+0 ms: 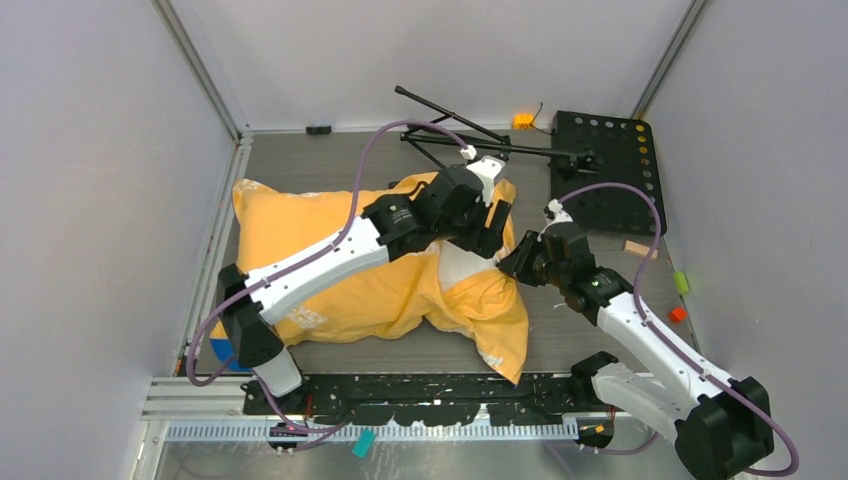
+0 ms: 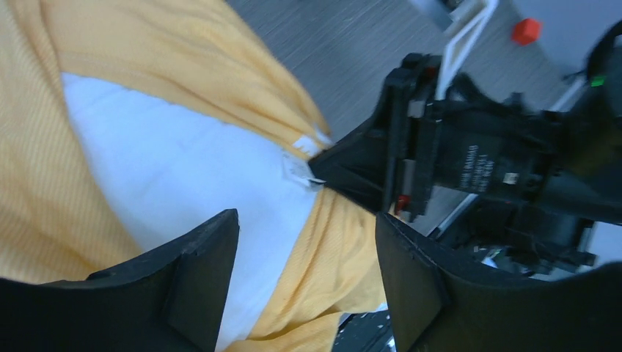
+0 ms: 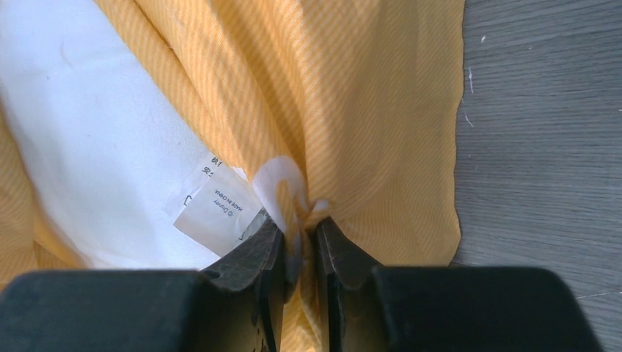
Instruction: Remove the pillowcase from the pillow
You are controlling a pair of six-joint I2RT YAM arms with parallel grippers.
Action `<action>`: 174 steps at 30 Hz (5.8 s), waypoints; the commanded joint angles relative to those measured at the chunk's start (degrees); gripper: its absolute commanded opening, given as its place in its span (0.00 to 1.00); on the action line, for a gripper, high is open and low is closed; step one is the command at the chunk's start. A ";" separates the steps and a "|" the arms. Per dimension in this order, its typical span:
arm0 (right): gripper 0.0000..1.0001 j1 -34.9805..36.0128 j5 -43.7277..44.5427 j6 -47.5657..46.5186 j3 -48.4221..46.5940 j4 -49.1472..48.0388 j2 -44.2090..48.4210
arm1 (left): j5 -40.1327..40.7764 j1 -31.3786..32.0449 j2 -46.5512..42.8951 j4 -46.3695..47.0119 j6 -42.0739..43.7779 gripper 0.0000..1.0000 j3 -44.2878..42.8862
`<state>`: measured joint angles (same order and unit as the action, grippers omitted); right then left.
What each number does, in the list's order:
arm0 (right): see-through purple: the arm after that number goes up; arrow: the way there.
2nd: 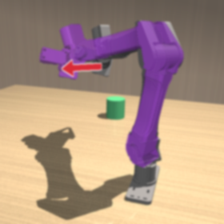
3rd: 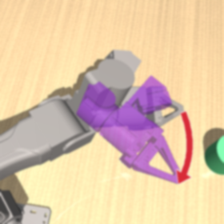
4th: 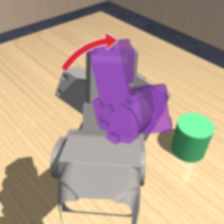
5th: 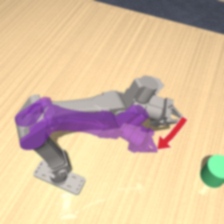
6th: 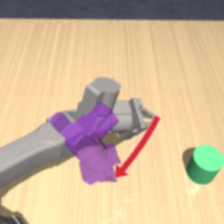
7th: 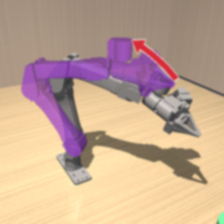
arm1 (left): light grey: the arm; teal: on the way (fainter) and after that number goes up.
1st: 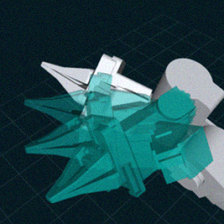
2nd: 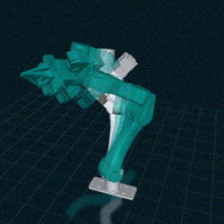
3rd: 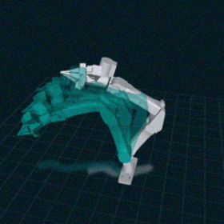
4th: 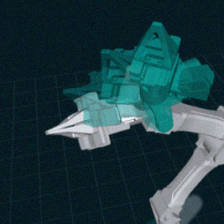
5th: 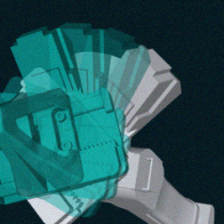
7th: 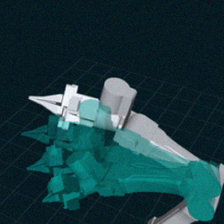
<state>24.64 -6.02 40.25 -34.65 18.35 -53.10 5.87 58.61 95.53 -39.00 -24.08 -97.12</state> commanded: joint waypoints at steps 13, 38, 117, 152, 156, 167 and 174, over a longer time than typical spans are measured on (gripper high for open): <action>0.24 0.24 1.16 0.87 0.74 0.32 3.32 | 13.30 -3.94 10.05 -5.55 -0.38 0.85 2.48; 0.27 0.24 0.61 1.70 0.89 5.25 -5.86 | 11.08 -16.10 -1.50 -3.68 0.17 0.00 3.81; 0.76 8.48 -3.47 -13.03 -12.29 -0.24 -6.12 | -28.55 -33.57 -28.43 1.12 -4.25 0.00 29.29; 0.06 -1.33 3.16 -9.21 -46.27 4.51 -55.54 | -44.85 -33.17 -35.30 -3.31 -2.99 0.00 32.97; 0.17 -1.40 -0.64 -9.58 -44.40 2.77 -53.22 | -39.62 -33.17 -36.52 -5.44 -1.80 0.00 32.61; 0.58 -1.61 0.97 -12.08 -38.41 7.26 -39.84 | -37.98 -33.18 -36.99 -0.12 -3.94 0.00 32.23; 0.87 -1.58 -1.64 -7.78 -31.19 7.36 -26.38 | -38.47 -33.20 -32.76 6.47 -6.69 0.00 28.47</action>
<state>23.07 -6.28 29.93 -68.64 25.76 -87.05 -29.69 25.36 61.23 -42.17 -27.53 -63.31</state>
